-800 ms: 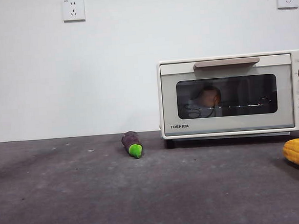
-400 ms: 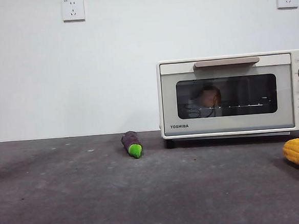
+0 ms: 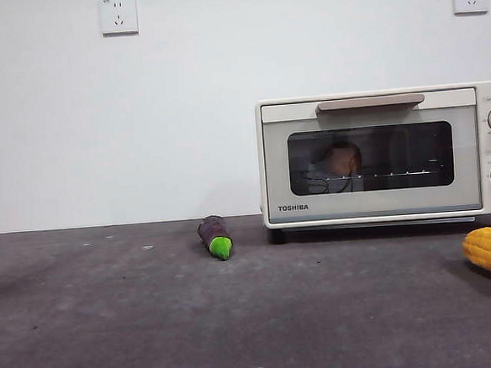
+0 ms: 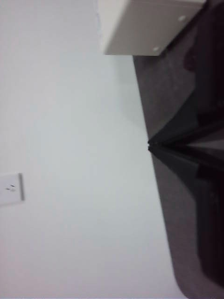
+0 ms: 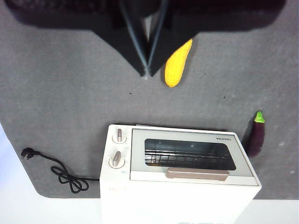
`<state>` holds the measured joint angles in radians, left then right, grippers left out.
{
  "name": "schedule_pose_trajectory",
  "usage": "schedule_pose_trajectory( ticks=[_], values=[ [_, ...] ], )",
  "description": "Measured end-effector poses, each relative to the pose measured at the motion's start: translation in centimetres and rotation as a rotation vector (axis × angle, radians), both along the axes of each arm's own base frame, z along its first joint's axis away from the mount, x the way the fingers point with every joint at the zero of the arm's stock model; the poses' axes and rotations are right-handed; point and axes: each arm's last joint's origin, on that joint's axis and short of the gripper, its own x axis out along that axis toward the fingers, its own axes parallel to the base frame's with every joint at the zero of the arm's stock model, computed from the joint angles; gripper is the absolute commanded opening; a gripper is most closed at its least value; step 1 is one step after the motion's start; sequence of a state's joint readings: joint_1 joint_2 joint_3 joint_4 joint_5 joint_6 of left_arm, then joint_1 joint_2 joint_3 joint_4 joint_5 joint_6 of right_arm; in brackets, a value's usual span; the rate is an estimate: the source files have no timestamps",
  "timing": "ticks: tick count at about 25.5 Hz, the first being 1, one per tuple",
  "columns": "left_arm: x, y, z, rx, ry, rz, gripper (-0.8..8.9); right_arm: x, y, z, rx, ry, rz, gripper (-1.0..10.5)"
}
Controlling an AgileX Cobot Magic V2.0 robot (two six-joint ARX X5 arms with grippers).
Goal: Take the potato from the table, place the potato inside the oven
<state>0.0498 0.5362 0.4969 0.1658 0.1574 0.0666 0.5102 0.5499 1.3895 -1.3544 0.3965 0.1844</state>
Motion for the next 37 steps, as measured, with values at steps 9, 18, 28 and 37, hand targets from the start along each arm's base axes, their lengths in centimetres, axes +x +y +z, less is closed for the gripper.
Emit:
schedule_pose_trajectory(
  ticks=[9,18,28,37],
  values=[
    [-3.1,0.2,-6.4,-0.016,-0.135,0.114,-0.04,0.0,0.0,0.0,0.0,0.0,0.0,0.0],
    [-3.7,0.3,-9.9,-0.021,-0.056,0.154,-0.04,0.0,0.0,0.0,0.0,0.0,0.0,0.0],
    [-3.9,0.3,-13.0,-0.005,0.092,0.157,-0.04,0.0,0.0,0.0,0.0,0.001,0.0,0.0],
    [-4.0,0.2,-14.9,-0.001,0.29,0.154,-0.03,0.1,0.0,0.0,-0.001,0.002,0.0,0.0]
  ],
)
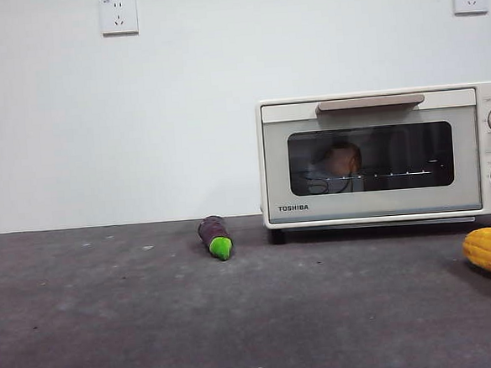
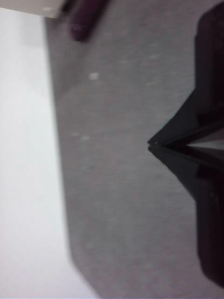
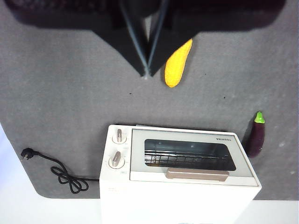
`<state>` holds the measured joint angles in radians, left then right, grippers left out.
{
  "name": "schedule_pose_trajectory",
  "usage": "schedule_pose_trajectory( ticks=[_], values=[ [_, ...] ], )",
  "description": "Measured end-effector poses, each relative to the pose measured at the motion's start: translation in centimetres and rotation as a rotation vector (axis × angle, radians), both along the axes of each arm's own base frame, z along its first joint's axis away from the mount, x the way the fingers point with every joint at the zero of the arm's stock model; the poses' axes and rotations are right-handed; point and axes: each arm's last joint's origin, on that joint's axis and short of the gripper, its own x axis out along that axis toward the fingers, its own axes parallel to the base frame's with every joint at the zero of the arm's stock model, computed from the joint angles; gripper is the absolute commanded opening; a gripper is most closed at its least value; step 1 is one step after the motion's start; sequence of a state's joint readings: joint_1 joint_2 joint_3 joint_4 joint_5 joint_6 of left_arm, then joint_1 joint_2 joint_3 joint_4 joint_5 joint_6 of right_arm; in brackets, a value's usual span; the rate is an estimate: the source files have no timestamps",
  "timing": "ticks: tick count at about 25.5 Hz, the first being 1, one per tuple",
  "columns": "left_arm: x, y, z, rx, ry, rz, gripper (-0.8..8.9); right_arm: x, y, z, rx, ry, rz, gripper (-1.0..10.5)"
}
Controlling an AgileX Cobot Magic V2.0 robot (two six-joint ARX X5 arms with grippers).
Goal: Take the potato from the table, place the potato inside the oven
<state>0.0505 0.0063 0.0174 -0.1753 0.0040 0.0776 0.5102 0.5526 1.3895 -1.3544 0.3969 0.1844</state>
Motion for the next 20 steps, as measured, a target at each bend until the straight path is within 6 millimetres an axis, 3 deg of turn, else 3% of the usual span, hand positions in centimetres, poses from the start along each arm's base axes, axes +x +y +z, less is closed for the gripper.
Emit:
schedule_pose_trajectory(
  ticks=[20],
  values=[
    [0.0,-0.02,-0.02,-0.083,-0.001,0.011,-0.03,0.02,0.01,0.0,0.0,0.001,0.0,0.0]
  ],
)
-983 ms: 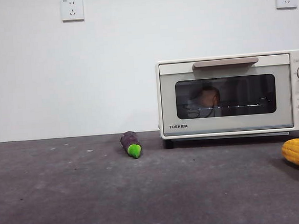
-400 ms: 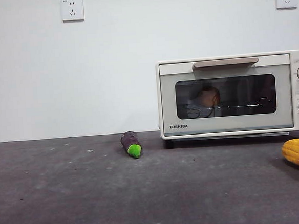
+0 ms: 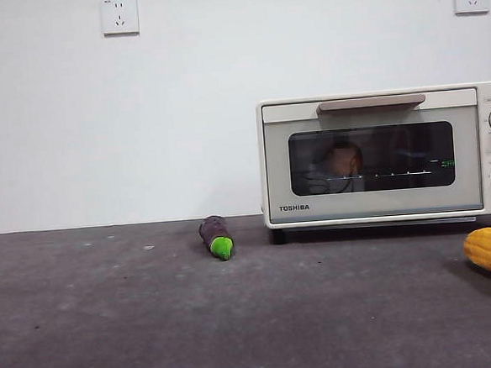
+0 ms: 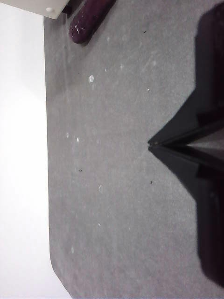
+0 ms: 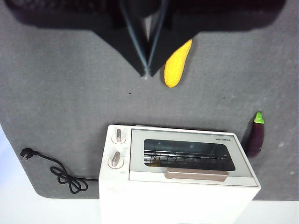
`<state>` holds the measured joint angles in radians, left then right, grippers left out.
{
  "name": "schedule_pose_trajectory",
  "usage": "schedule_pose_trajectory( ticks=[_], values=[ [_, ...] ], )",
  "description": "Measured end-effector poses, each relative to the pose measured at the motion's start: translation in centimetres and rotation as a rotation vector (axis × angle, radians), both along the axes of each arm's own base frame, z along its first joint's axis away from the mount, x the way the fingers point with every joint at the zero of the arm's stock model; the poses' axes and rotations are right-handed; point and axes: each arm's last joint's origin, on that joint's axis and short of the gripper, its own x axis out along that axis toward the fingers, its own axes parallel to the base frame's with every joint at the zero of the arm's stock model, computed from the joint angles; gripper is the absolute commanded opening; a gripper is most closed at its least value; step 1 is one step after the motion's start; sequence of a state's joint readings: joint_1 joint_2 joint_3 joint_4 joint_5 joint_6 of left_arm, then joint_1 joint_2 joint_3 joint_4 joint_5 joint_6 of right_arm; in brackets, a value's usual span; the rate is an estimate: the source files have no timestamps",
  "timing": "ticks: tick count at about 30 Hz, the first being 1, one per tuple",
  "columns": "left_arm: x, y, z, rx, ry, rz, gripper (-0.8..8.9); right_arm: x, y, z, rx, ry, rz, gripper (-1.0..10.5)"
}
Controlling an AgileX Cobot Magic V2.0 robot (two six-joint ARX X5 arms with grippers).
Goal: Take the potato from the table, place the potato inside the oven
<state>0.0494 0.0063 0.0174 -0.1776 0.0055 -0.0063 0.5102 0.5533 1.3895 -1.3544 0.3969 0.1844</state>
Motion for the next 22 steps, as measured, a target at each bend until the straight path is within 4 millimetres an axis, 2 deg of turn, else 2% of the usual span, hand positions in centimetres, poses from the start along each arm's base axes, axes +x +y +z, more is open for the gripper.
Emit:
schedule_pose_trajectory(
  ticks=[17,22],
  values=[
    [0.01,0.0,-0.02,-0.006,0.002,0.0,-0.03,0.0,0.0,0.0,0.0,0.0,0.0,0.0],
    [0.01,0.0,-0.02,-0.006,0.003,0.0,-0.03,0.03,-0.13,0.05,-0.041,-0.015,-0.046,0.0]
  ],
)
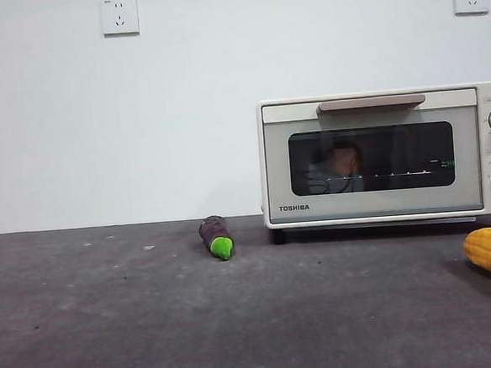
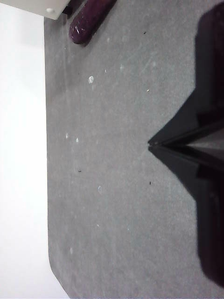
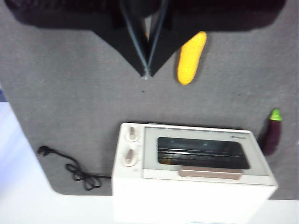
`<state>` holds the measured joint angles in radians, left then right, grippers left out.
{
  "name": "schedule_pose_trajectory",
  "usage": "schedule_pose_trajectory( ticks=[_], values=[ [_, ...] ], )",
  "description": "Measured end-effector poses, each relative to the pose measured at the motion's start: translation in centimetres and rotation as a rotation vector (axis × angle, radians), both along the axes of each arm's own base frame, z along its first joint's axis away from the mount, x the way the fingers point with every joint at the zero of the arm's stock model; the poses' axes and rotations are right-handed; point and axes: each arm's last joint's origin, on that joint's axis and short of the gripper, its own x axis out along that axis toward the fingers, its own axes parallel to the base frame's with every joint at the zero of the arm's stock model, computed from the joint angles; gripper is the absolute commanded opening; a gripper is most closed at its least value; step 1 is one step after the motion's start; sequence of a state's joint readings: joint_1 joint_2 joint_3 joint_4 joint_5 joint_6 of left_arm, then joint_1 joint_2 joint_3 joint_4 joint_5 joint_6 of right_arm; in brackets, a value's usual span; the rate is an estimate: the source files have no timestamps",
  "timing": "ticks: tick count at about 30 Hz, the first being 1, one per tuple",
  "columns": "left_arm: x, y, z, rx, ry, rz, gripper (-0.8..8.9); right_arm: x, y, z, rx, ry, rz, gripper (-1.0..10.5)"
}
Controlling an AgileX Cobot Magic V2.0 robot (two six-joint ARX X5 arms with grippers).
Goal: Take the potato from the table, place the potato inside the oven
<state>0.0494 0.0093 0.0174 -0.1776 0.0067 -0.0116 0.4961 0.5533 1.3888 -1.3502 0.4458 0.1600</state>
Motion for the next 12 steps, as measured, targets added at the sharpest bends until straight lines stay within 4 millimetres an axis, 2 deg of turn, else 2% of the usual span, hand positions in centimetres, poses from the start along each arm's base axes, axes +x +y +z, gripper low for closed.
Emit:
schedule_pose_trajectory(
  ticks=[4,7,12],
  values=[
    [0.0,0.0,0.0,0.0,0.0,0.0,-0.03,1.3,0.8,0.6,0.026,-0.118,0.016,0.0],
    [0.0,0.0,0.0,0.0,0.0,0.0,-0.03,3.0,1.8,0.2,0.023,-0.194,0.106,0.0],
    [0.0,0.0,0.0,0.0,0.0,0.0,-0.03,6.3,3.1,-2.6,-0.005,-0.347,0.298,0.0]
  ],
)
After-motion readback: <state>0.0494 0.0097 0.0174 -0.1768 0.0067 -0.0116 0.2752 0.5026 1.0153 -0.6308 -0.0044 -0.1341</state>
